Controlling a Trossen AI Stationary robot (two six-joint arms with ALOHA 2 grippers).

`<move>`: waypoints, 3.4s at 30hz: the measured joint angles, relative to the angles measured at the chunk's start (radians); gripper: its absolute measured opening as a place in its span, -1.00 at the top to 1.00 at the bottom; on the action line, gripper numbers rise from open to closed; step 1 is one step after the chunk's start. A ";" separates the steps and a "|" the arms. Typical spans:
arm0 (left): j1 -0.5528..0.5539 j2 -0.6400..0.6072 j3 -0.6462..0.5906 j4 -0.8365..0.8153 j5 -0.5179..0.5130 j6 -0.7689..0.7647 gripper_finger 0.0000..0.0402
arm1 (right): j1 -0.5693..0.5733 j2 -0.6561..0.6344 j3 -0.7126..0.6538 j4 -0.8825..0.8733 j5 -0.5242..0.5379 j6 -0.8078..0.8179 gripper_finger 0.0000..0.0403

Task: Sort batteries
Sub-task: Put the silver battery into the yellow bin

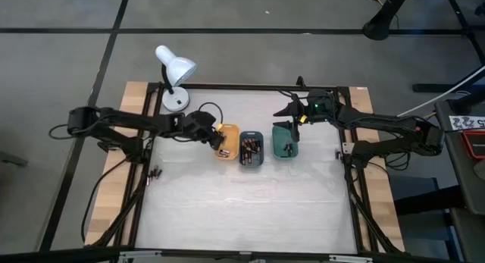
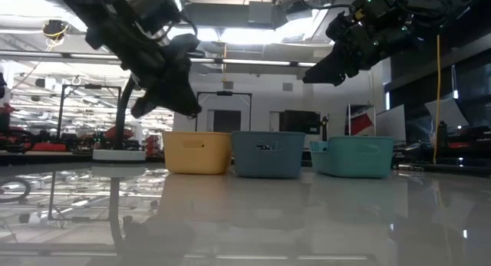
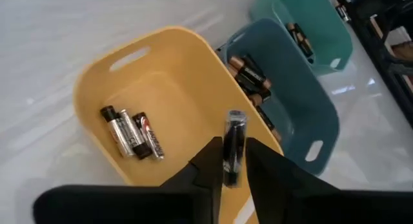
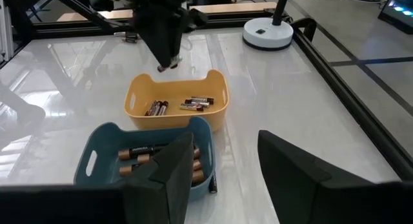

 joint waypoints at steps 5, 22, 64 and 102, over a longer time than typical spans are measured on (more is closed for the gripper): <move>0.024 0.005 0.000 0.007 0.013 0.025 0.56 | 0.000 0.000 0.000 0.000 0.000 -0.001 0.14; -0.080 -0.024 0.212 -0.388 -0.022 0.175 0.42 | 0.000 0.000 0.000 -0.001 0.000 -0.009 0.14; -0.426 0.205 0.022 -1.071 0.290 -0.299 0.41 | 0.000 0.008 0.000 0.003 0.000 -0.016 0.14; -0.367 0.077 0.096 -0.799 0.106 -0.189 0.88 | 0.000 0.008 0.000 0.005 0.000 -0.017 0.14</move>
